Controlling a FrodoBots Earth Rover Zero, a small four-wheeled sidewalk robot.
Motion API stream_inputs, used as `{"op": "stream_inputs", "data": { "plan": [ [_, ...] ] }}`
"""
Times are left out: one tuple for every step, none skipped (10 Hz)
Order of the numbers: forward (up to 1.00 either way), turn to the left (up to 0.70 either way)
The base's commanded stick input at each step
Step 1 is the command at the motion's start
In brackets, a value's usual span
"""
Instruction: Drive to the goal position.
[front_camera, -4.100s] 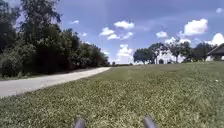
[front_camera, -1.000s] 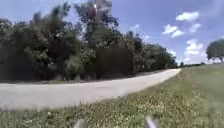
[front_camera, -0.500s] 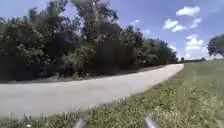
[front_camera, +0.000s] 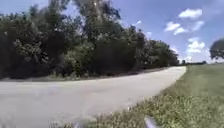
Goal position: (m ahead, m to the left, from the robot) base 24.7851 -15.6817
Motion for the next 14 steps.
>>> {"op": "stream_inputs", "data": {
  "plan": [
    [0.70, -0.35],
    [0.70, -0.35],
    [0.70, -0.35],
    [0.70, -0.35],
    [0.70, -0.35],
    [0.70, -0.35],
    [0.70, -0.15],
    [0.70, 0.00],
    [0.70, 0.00],
    [0.70, 0.00],
    [0.70, 0.00],
    [0.70, 0.00],
    [0.70, 0.00],
    [0.70, 0.00]
  ]
}}
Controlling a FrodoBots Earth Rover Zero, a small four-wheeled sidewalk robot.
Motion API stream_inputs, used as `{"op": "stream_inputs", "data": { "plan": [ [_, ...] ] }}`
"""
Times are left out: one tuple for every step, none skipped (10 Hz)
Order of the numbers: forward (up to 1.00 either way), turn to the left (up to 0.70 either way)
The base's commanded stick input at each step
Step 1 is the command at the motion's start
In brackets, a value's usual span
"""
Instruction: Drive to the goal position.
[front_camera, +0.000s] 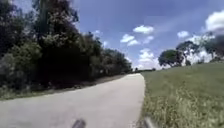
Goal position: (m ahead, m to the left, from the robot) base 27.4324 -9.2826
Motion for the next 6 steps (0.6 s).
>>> {"op": "stream_inputs", "data": {
  "plan": [
    [0.70, 0.00],
    [0.70, 0.00],
    [0.70, 0.00],
    [0.70, 0.00],
    [0.70, 0.00],
    [0.70, 0.00]
  ]
}}
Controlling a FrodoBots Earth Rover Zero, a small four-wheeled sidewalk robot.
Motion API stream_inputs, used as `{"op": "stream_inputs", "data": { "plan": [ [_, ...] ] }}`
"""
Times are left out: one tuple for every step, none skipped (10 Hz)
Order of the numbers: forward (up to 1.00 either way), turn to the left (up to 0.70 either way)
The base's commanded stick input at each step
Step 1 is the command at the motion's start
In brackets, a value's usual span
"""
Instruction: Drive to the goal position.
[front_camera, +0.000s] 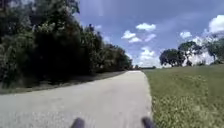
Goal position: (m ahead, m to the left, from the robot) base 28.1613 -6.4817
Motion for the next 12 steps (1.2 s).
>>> {"op": "stream_inputs", "data": {
  "plan": [
    [0.70, 0.00],
    [0.70, 0.00],
    [0.70, 0.00],
    [0.70, 0.00],
    [0.70, 0.00],
    [0.70, 0.00],
    [0.70, 0.00],
    [0.70, 0.00],
    [0.70, 0.00],
    [0.70, 0.00],
    [0.70, 0.00],
    [0.70, 0.00]
  ]
}}
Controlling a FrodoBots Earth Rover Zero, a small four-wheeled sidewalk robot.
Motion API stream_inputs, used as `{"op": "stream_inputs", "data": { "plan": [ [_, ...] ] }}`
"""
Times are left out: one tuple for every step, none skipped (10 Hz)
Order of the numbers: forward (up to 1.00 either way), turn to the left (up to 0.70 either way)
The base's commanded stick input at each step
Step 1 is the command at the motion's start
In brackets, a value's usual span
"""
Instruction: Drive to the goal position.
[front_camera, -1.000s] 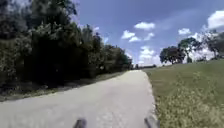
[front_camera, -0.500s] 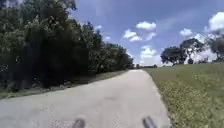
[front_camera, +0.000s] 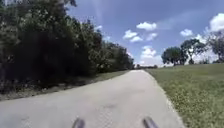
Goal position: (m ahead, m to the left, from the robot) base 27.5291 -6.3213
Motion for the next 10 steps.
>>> {"op": "stream_inputs", "data": {
  "plan": [
    [0.70, 0.00],
    [0.70, -0.13],
    [0.70, -0.35],
    [0.70, -0.35],
    [0.70, -0.35],
    [0.70, -0.35],
    [0.70, -0.35],
    [0.70, -0.35],
    [0.70, -0.34],
    [0.70, -0.33]
  ]
}}
